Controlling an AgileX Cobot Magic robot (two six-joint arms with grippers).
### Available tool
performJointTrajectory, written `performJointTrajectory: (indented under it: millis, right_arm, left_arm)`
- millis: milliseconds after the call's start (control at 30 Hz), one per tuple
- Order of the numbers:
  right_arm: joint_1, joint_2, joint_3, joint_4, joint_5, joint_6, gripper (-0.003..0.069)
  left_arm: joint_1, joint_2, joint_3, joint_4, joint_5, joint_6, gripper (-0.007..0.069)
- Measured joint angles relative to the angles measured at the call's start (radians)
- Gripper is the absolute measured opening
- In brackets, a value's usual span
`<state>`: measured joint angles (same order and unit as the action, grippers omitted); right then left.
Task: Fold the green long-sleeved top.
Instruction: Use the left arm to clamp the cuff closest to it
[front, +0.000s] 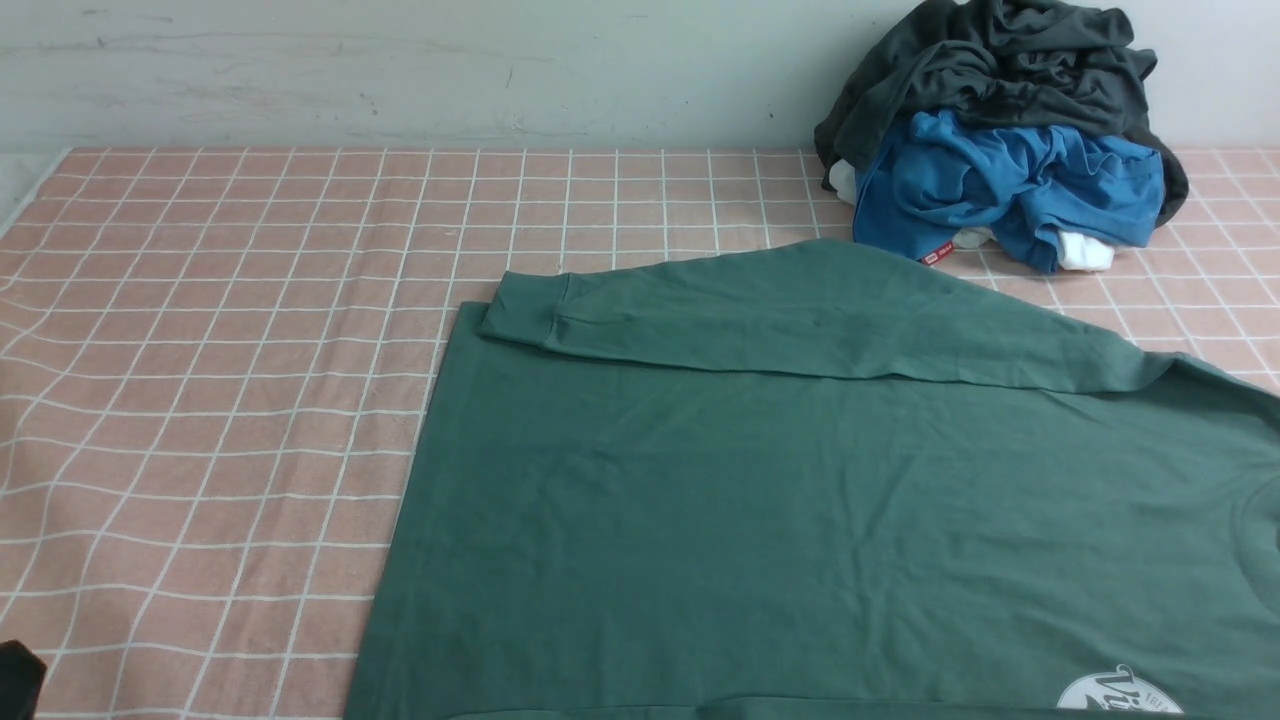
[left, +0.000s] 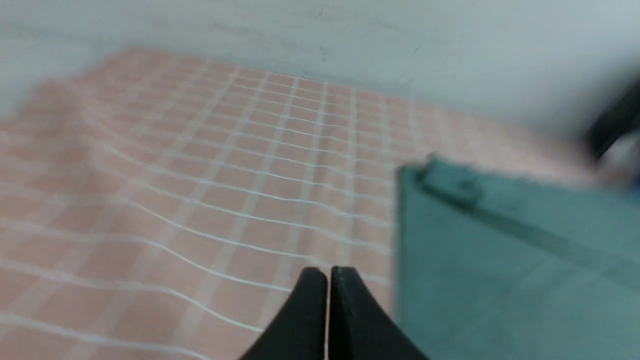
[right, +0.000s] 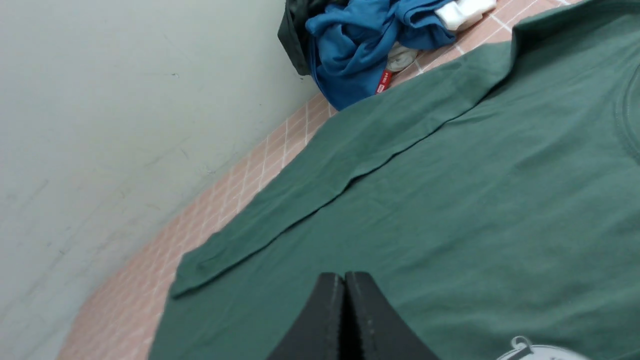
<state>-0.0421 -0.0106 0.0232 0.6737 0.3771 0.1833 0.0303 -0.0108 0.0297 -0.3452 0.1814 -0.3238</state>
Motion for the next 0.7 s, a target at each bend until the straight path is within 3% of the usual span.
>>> performJointTrajectory:
  millis: [100, 167, 400, 467, 500, 567, 633, 700]
  right_arm:
    - [0.0, 0.0, -0.001, 0.154, -0.007, 0.041, -0.0014]
    - [0.0, 0.0, -0.001, 0.235, -0.014, 0.046, -0.0014]
    - [0.0, 0.0, 0.001, 0.282, -0.072, -0.008, -0.0014]
    - [0.0, 0.0, 0.001, 0.284, -0.072, -0.029, -0.0014]
    - [0.0, 0.0, 0.0, 0.278, -0.055, -0.088, -0.0014]
    - [0.0, 0.0, -0.01, 0.258, -0.02, -0.158, -0.0014]
    - [0.0, 0.001, -0.066, 0.202, 0.012, -0.323, -0.0014]
    - [0.0, 0.04, -0.133, 0.156, 0.005, -0.402, -0.0014]
  left_arm:
    - [0.0, 0.0, 0.0, -0.268, 0.003, -0.208, -0.0003]
    - [0.0, 0.0, 0.0, -0.362, 0.013, -0.259, -0.0003]
    - [0.0, 0.0, 0.0, -0.418, 0.043, -0.221, -0.0003]
    - [0.0, 0.0, -0.01, -0.418, 0.07, -0.158, -0.0003]
    - [0.0, 0.0, -0.063, -0.412, 0.131, 0.002, -0.0003]
    - [0.0, 0.0, -0.106, -0.402, 0.157, 0.11, -0.0003]
    - [0.0, 0.021, -0.23, -0.362, 0.231, 0.378, -0.0003]
    - [0.0, 0.1, -0.322, -0.325, 0.322, 0.496, -0.0003]
